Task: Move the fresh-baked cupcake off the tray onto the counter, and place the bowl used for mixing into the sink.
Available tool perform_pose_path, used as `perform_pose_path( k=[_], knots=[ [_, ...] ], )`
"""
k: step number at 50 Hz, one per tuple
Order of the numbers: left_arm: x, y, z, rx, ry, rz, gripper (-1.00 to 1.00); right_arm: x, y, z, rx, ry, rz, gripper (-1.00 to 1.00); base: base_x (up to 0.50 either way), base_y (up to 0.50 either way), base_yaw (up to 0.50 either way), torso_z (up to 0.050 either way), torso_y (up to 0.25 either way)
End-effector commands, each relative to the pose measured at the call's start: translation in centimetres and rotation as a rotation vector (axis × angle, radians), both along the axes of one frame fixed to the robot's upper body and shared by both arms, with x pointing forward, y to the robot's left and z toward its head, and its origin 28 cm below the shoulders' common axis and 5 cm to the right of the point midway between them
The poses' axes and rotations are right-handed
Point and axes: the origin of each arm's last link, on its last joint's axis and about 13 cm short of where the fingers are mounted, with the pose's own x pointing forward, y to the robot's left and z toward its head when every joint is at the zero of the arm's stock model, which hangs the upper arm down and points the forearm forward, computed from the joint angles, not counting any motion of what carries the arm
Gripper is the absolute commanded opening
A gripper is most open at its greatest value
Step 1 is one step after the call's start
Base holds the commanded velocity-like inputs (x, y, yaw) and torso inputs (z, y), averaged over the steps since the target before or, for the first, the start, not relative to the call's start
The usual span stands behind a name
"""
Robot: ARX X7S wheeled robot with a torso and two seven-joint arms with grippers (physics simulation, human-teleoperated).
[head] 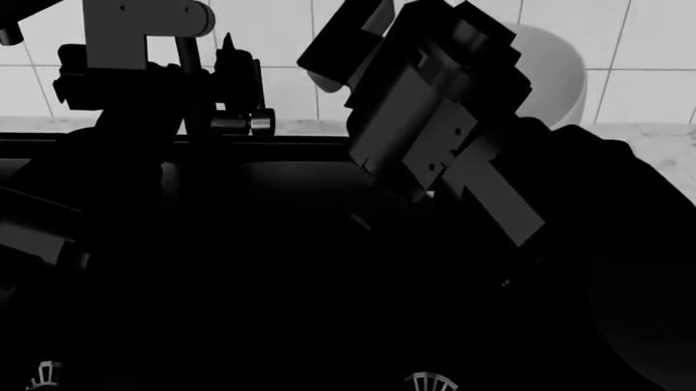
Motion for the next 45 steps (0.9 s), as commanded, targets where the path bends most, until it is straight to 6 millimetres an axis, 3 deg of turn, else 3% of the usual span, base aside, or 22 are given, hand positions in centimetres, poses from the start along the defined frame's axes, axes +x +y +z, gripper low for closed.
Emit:
perform_pose_path(
  k=[1, 45],
  knots=[
    [-0.1, 0.0, -0.3, -0.005, 0.006, 0.002, 1.0, 0.2, 0.1, 0.0, 0.0, -0.003, 0.02, -1.0, 0.0, 0.0, 0.0, 0.0, 0.0],
    [-0.5, -0.2, -0.7, -0.001, 0.021, -0.01, 1.0, 0.4, -0.3, -3.5, 0.057, 0.131, 0.034, -1.0, 0.0, 0.0, 0.0, 0.0, 0.0]
  ],
)
